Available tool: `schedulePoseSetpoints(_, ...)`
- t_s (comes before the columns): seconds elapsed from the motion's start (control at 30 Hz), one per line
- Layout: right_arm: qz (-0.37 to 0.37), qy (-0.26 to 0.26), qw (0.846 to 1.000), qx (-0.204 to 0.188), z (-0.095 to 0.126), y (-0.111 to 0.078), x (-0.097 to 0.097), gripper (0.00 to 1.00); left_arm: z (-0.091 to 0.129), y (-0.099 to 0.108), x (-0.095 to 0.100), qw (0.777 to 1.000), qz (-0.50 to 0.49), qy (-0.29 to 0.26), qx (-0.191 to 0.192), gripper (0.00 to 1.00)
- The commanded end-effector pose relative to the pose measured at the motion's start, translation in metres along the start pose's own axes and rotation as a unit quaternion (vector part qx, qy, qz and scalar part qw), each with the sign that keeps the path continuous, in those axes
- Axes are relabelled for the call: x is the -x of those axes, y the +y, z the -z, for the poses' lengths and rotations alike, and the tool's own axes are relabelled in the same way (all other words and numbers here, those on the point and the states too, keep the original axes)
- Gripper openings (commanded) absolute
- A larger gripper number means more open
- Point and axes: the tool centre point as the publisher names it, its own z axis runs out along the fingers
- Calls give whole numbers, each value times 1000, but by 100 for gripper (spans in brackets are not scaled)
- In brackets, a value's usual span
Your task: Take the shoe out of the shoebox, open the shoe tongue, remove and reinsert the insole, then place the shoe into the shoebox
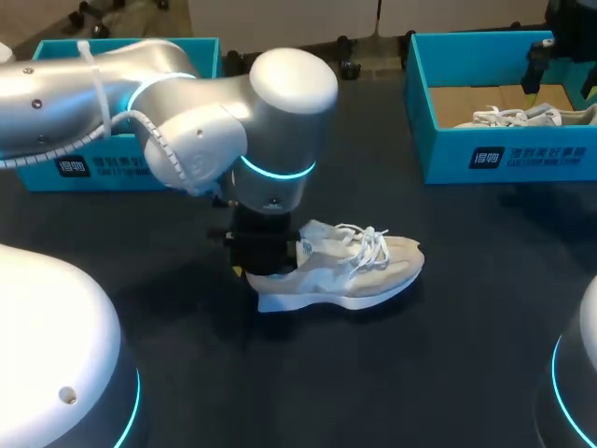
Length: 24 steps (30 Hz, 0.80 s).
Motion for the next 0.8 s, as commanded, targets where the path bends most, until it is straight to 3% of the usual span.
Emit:
schedulePoseSetpoints(0.03, 0, 0, 1000, 1, 0, 0, 0, 100, -12, 4, 5, 1000, 2, 5, -4, 0)
schedulePoseSetpoints(0.3, 0, 0, 1000, 1, 0, 0, 0, 100, -26, 6, 9, 1000, -3, 27, -3, 0)
schedulePoseSetpoints(0.33, 0, 0, 1000, 1, 0, 0, 0, 100, -26, 5, 9, 1000, -3, 29, -4, 4)
schedulePoseSetpoints(0.4, 0, 0, 1000, 1, 0, 0, 0, 100, -25, 4, 7, 1000, -5, 31, -5, 32)
schedulePoseSetpoints(0.47, 0, 0, 1000, 1, 0, 0, 0, 100, -23, 3, 6, 1000, -7, 30, -4, 46)
schedulePoseSetpoints(0.5, 0, 0, 1000, 1, 0, 0, 0, 100, -22, 3, 6, 1000, -8, 30, -4, 49)
schedulePoseSetpoints(0.53, 0, 0, 1000, 1, 0, 0, 0, 100, -20, 1, 5, 1000, -10, 28, -1, 61)
schedulePoseSetpoints(0.6, 0, 0, 1000, 1, 0, 0, 0, 100, -18, 0, 5, 1000, -12, 27, -1, 68)
schedulePoseSetpoints(0.63, 0, 0, 1000, 1, 0, 0, 0, 100, -15, -2, 5, 1000, -13, 25, 0, 78)
schedulePoseSetpoints(0.7, 0, 0, 1000, 1, 0, 0, 0, 100, -13, -2, 5, 1000, -15, 22, -1, 86)
schedulePoseSetpoints(0.73, 0, 0, 1000, 1, 0, 0, 0, 100, -9, -4, 4, 1000, -16, 19, -2, 96)
schedulePoseSetpoints(0.8, 0, 0, 1000, 1, 0, 0, 0, 100, -6, -4, 4, 1000, -17, 16, -3, 100)
